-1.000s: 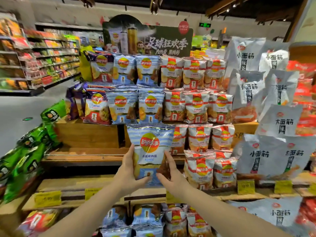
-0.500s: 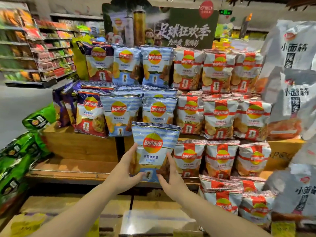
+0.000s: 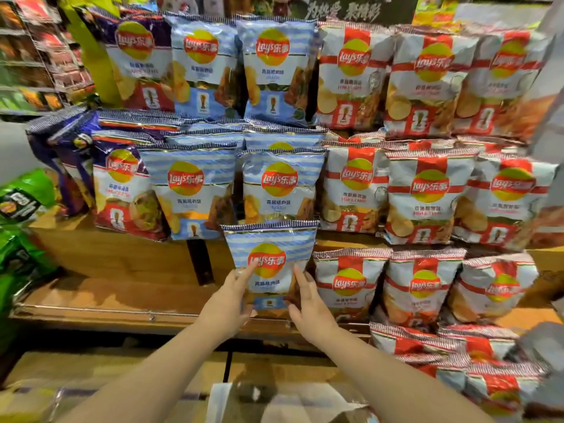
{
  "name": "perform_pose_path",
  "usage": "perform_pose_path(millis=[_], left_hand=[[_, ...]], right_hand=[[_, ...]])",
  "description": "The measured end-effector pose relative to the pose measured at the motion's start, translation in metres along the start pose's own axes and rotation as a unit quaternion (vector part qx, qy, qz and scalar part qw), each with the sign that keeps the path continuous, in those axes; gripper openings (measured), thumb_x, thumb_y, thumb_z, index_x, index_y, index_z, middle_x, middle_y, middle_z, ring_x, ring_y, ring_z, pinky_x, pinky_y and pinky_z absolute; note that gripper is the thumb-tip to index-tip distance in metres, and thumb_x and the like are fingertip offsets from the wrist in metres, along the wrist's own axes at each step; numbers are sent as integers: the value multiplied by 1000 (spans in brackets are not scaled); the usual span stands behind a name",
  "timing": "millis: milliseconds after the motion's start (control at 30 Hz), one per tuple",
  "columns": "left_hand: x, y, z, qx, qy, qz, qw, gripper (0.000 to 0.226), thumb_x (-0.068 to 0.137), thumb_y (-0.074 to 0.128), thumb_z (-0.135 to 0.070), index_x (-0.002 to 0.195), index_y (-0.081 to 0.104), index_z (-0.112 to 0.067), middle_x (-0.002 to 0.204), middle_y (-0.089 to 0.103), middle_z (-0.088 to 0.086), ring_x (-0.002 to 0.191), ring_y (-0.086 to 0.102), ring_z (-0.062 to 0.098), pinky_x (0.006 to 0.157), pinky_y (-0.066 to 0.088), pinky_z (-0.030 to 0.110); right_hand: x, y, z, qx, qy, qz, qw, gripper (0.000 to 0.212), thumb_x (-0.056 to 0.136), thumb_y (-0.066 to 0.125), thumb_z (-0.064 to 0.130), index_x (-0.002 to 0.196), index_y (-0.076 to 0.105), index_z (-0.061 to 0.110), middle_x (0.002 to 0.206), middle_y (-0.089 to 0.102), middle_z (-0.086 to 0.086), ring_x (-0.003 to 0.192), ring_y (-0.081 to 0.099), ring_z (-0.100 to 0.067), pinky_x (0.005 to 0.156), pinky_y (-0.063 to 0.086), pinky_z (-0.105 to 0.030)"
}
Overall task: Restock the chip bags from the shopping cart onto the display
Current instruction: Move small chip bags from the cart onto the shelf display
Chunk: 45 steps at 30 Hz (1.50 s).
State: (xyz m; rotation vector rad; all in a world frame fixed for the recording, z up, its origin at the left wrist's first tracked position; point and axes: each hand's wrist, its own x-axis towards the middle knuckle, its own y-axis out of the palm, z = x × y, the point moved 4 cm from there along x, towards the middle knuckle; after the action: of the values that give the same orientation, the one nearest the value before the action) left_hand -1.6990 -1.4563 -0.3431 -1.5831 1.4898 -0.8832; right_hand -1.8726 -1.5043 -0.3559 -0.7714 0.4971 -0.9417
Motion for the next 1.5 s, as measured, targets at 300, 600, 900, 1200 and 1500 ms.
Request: perform_pose_path(millis=[300,600,900,1200,1500], left_hand=[[6,39,26,60,-21,122,991,101,93,57,-29,121,-35,-60,157,-3,13,86,61,21,68,49,27],[-11,20,23,111,21,-116,987,108,58,88,-19,147,28,-34,145,32,22,112,54,35,85,51,45],[-10,51,20,238,25,124,963,35,95,48,-36,127,51,-22,126,48,0,118,47,24,92,41,36],[6,62,47,220,-5,188,957,60,95,49,-28,149,22,-25,155,22,-2,139,26,23,110,28,40],[-7,21,22,161,220,-100,957,60,60,79,-20,115,55,-14,117,50,8,106,51,31,88,41,43]], right_hand=[[14,32,-30,17,80,30,996,80,100,46,30,137,-22,49,159,-9,-10,146,12,-30,114,26,-35],[0,34,-13,-69,63,12,996,75,101,41,31,147,-17,37,157,-5,-6,143,23,-21,111,33,-28],[-6,30,14,-260,-84,-77,959,113,50,88,33,144,25,32,139,37,-10,126,35,-29,93,48,-39],[19,25,32,-372,-66,-78,923,104,47,87,37,138,37,34,151,28,-12,136,24,-44,99,29,-58],[14,23,40,-320,31,-100,942,95,74,74,39,148,18,23,158,6,-17,142,8,-38,107,24,-55]])
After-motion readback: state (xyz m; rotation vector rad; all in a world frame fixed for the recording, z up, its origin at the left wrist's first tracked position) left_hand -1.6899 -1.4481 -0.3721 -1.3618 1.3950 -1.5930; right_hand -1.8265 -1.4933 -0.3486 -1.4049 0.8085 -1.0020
